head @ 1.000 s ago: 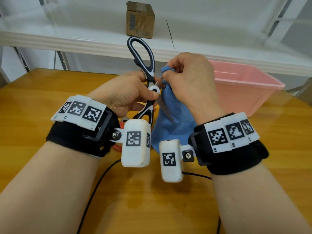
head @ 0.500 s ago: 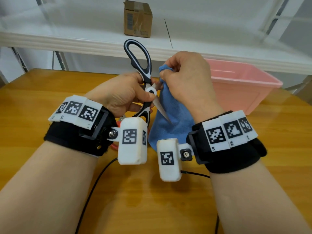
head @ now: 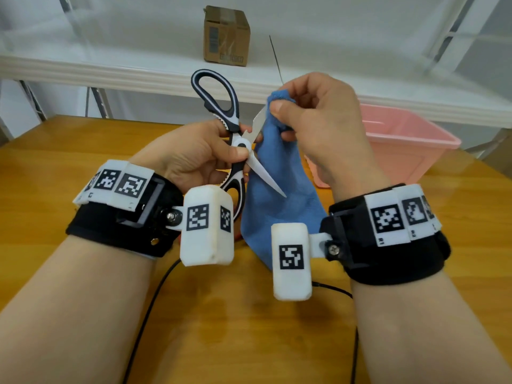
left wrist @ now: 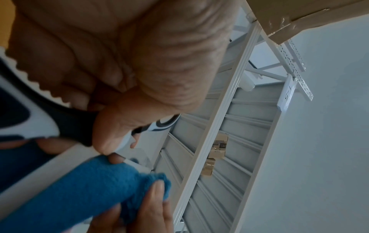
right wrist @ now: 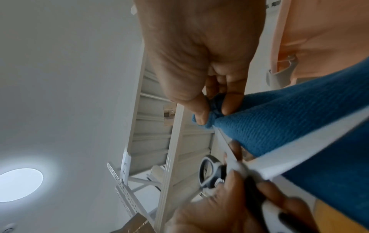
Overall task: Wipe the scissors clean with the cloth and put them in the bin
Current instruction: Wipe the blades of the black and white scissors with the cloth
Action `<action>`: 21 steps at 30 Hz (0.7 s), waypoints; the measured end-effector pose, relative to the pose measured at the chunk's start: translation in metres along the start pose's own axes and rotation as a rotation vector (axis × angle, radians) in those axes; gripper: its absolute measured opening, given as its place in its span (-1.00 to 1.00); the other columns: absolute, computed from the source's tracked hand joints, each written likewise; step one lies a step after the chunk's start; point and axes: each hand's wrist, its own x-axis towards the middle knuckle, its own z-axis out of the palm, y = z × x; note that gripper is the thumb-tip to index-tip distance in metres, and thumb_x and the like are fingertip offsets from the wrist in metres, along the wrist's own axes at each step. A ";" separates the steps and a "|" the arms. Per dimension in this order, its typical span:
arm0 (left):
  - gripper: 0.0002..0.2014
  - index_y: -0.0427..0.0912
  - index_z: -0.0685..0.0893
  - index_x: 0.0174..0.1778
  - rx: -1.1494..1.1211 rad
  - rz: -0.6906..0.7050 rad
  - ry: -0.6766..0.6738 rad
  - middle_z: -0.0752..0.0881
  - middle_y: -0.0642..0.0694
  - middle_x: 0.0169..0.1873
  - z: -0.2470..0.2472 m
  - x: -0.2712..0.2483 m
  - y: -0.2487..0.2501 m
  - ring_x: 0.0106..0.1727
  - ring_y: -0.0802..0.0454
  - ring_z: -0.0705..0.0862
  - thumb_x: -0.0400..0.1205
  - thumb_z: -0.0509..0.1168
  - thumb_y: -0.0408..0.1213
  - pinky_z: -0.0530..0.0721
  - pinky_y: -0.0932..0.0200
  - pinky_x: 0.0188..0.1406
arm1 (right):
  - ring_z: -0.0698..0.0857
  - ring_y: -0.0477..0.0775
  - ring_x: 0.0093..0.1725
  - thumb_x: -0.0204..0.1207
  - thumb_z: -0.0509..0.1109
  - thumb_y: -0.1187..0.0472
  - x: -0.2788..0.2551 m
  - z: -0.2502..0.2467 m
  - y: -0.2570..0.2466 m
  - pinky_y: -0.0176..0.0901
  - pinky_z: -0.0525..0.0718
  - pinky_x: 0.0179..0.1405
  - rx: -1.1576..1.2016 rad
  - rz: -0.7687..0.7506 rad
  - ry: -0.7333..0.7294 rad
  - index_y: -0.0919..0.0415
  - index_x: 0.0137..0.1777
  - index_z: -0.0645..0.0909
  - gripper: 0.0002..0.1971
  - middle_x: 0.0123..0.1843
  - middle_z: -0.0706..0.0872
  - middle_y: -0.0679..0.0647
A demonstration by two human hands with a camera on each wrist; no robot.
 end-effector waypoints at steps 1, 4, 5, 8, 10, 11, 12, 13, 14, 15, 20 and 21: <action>-0.72 -0.21 0.66 0.03 -0.011 0.000 0.003 0.74 -0.18 -0.34 -0.002 -0.001 0.001 -0.34 -0.06 0.71 0.59 0.18 -0.63 0.79 0.14 -0.39 | 0.80 -0.05 -0.20 0.48 0.50 0.31 0.000 -0.004 -0.001 -0.20 0.73 -0.29 0.049 0.008 0.017 0.04 -0.19 0.68 -0.86 -0.26 0.78 -0.03; -0.71 -0.23 0.71 0.07 -0.031 -0.017 -0.012 0.71 -0.25 -0.25 -0.006 -0.002 0.002 -0.31 -0.07 0.70 0.53 0.23 -0.57 0.76 0.16 -0.43 | 0.76 -0.07 -0.21 0.51 0.48 0.35 0.001 -0.011 -0.002 -0.32 0.68 -0.30 0.141 0.042 0.065 0.06 -0.17 0.66 -0.84 -0.22 0.76 0.00; -0.69 -0.24 0.72 0.09 -0.043 -0.022 -0.019 0.70 -0.25 -0.23 -0.007 -0.002 0.002 -0.30 -0.08 0.70 0.47 0.26 -0.55 0.76 0.16 -0.42 | 0.75 -0.06 -0.20 0.52 0.47 0.36 0.001 -0.011 -0.001 -0.32 0.68 -0.28 0.160 0.053 0.073 0.06 -0.17 0.65 -0.83 -0.21 0.75 0.01; -0.71 -0.24 0.78 0.00 -0.066 -0.024 -0.031 0.68 -0.28 -0.25 -0.007 -0.001 0.000 -0.28 -0.10 0.69 0.43 0.28 -0.53 0.79 0.13 -0.34 | 0.74 -0.04 -0.23 0.50 0.44 0.39 0.002 -0.008 0.001 -0.24 0.72 -0.24 0.173 0.058 0.064 0.07 -0.18 0.61 -0.81 -0.21 0.72 0.05; -0.70 -0.20 0.84 -0.22 -0.059 -0.013 -0.052 0.66 -0.28 -0.27 -0.007 -0.001 0.000 -0.26 -0.12 0.67 0.53 0.22 -0.57 0.78 0.13 -0.29 | 0.73 -0.03 -0.27 0.48 0.43 0.40 0.001 -0.004 0.002 -0.15 0.75 -0.21 0.159 0.053 0.046 0.08 -0.18 0.59 -0.82 -0.23 0.72 0.08; -0.64 -0.18 0.84 -0.32 -0.052 -0.010 -0.063 0.66 -0.27 -0.29 -0.007 -0.002 0.000 -0.27 -0.11 0.67 0.57 0.19 -0.58 0.78 0.14 -0.29 | 0.72 -0.01 -0.29 0.46 0.42 0.40 0.001 -0.002 0.003 -0.09 0.77 -0.20 0.148 0.046 0.042 0.09 -0.18 0.59 -0.83 -0.25 0.72 0.09; -0.60 -0.17 0.84 -0.38 -0.049 -0.012 -0.074 0.67 -0.26 -0.32 -0.006 -0.002 0.000 -0.29 -0.09 0.67 0.60 0.18 -0.57 0.77 0.15 -0.31 | 0.72 0.00 -0.31 0.44 0.42 0.40 0.001 -0.001 0.004 -0.02 0.79 -0.18 0.133 0.039 0.042 0.09 -0.18 0.59 -0.83 -0.26 0.72 0.09; -0.58 -0.17 0.83 -0.41 -0.048 -0.016 -0.080 0.67 -0.24 -0.35 -0.006 -0.002 0.001 -0.32 -0.07 0.68 0.61 0.17 -0.57 0.77 0.17 -0.33 | 0.72 0.02 -0.30 0.42 0.43 0.39 0.001 0.001 0.005 0.04 0.79 -0.16 0.113 0.031 0.043 0.08 -0.18 0.60 -0.83 -0.26 0.73 0.09; -0.57 -0.17 0.83 -0.43 -0.047 -0.017 -0.082 0.68 -0.23 -0.38 -0.006 -0.003 0.001 -0.35 -0.06 0.68 0.61 0.17 -0.57 0.76 0.18 -0.36 | 0.73 0.03 -0.29 0.41 0.44 0.40 0.001 0.002 0.005 0.08 0.80 -0.13 0.086 0.022 0.039 0.07 -0.18 0.61 -0.81 -0.26 0.74 0.08; -0.58 -0.18 0.82 -0.43 -0.046 -0.017 -0.077 0.68 -0.22 -0.40 -0.005 -0.003 0.001 -0.37 -0.04 0.68 0.61 0.17 -0.57 0.75 0.18 -0.39 | 0.74 0.03 -0.26 0.41 0.46 0.40 0.000 0.005 0.006 0.09 0.81 -0.11 0.055 0.009 0.026 0.05 -0.19 0.61 -0.80 -0.26 0.75 0.06; -0.77 -0.31 0.70 -0.19 -0.023 -0.032 -0.034 0.72 -0.24 -0.34 -0.002 -0.003 0.001 -0.32 -0.07 0.69 0.61 0.17 -0.60 0.76 0.19 -0.38 | 0.77 0.01 -0.19 0.35 0.57 0.38 -0.008 0.022 0.004 0.16 0.80 -0.02 -0.133 -0.062 -0.117 -0.02 -0.29 0.63 -0.73 -0.27 0.77 -0.08; -0.78 -0.31 0.69 -0.15 -0.013 -0.040 -0.029 0.72 -0.25 -0.31 -0.002 -0.003 0.000 -0.30 -0.08 0.69 0.61 0.17 -0.60 0.78 0.19 -0.34 | 0.76 -0.03 -0.19 0.35 0.59 0.37 -0.008 0.022 0.003 0.13 0.79 -0.02 -0.182 -0.068 -0.126 -0.04 -0.29 0.64 -0.73 -0.27 0.76 -0.10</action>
